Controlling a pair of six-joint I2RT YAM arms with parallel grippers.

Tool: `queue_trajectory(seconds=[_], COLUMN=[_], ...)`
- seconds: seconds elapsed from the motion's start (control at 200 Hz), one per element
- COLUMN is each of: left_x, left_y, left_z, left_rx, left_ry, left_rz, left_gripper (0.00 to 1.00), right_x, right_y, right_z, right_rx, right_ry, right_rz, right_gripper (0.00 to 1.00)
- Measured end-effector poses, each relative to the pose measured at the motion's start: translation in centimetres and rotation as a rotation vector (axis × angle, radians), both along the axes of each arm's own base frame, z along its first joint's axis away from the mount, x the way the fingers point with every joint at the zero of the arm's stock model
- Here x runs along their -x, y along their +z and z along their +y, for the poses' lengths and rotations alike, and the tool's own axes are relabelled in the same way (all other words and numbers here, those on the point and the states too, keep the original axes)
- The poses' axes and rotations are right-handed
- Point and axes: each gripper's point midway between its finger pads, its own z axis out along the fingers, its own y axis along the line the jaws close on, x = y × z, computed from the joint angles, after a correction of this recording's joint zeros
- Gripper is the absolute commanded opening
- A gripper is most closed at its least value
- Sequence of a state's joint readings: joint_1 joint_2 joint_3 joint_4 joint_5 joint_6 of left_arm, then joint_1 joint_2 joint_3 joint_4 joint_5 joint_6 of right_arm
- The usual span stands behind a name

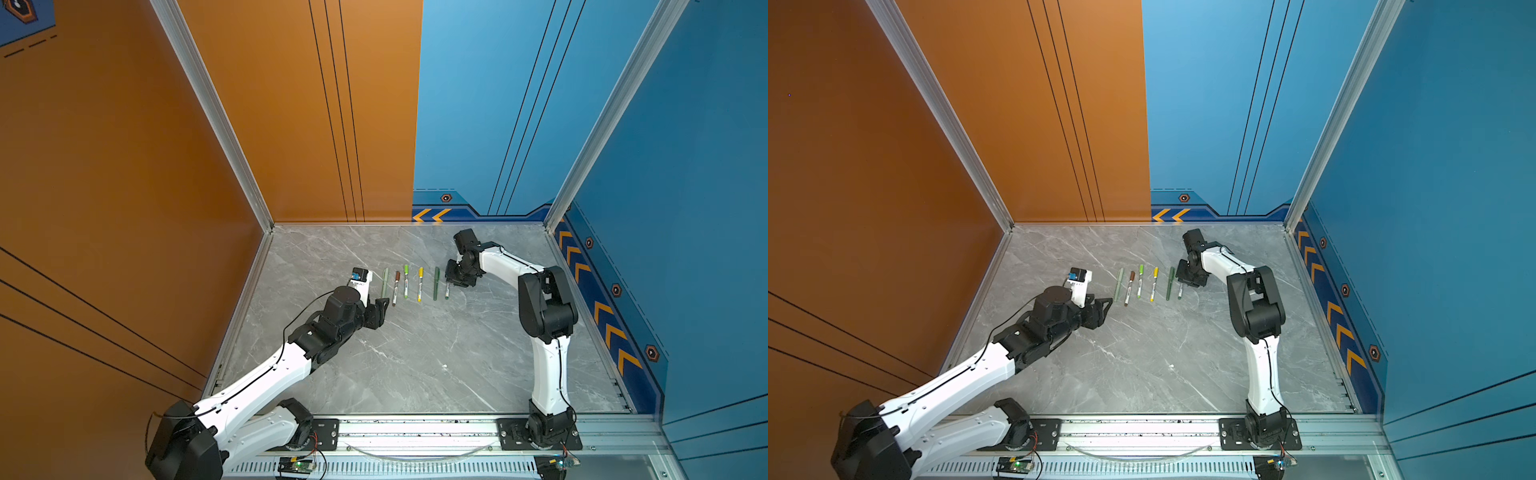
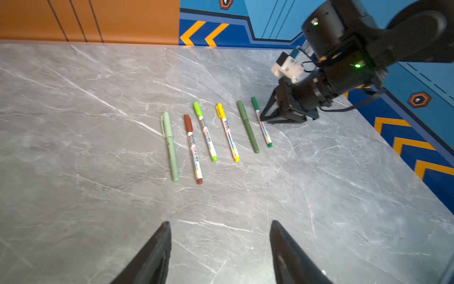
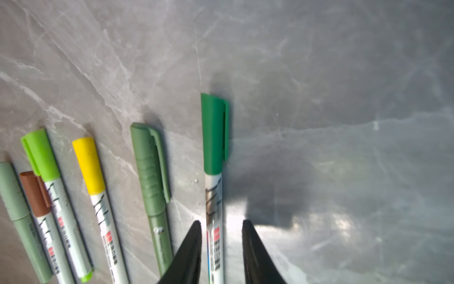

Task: Insert pens into pen caps
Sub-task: Place the pen at the center of the table, then reset both arms

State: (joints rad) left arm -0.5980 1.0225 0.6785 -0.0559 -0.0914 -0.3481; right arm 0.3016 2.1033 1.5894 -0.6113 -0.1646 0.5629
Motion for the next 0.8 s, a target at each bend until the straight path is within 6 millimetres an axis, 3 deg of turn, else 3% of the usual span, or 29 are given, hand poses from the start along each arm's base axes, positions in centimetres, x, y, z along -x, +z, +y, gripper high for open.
queue_trajectory(seconds=[0.065,0.205,0.265,0.33,0.43,0.521,0.656,0.801], left_x=[-0.8,-2.8,-3.6,-4.1,-4.5,-3.9,-3.3,-3.5], left_y=[0.8,2.0,2.1,1.9,0.2,-2.8,-5.5,-7.3], left_z=[1.9,8.3,11.6,15.2,19.7,22.5,23.3,23.1], left_rx=[-0.017,-0.049,-0.065,-0.082,-0.1,-0.138,-0.18,-0.186], left_ry=[0.069,0.301,0.411,0.526,0.661,0.739,0.739,0.718], left_rz=[-0.027,-0.072,-0.075,-0.077,-0.058,0.007,0.01,-0.022], left_gripper=[0.72,0.72,0.72,0.72,0.7,0.71,0.74,0.75], right_x=[0.7,3.2,4.9,6.7,8.8,9.8,10.9,10.7], right_y=[2.7,11.4,14.7,16.4,15.3,12.0,7.3,5.0], right_z=[-0.4,-2.4,-4.1,-6.5,-10.1,-12.8,-16.1,-18.8], right_rx=[0.009,0.017,0.027,0.065,0.171,0.288,0.41,0.472], right_ry=[0.008,-0.003,-0.035,-0.084,-0.139,-0.155,-0.174,-0.211], right_rz=[-0.051,-0.308,-0.442,-0.561,-0.647,-0.653,-0.654,-0.684], right_gripper=[0.38,0.45,0.48,0.49,0.5,0.51,0.52,0.52])
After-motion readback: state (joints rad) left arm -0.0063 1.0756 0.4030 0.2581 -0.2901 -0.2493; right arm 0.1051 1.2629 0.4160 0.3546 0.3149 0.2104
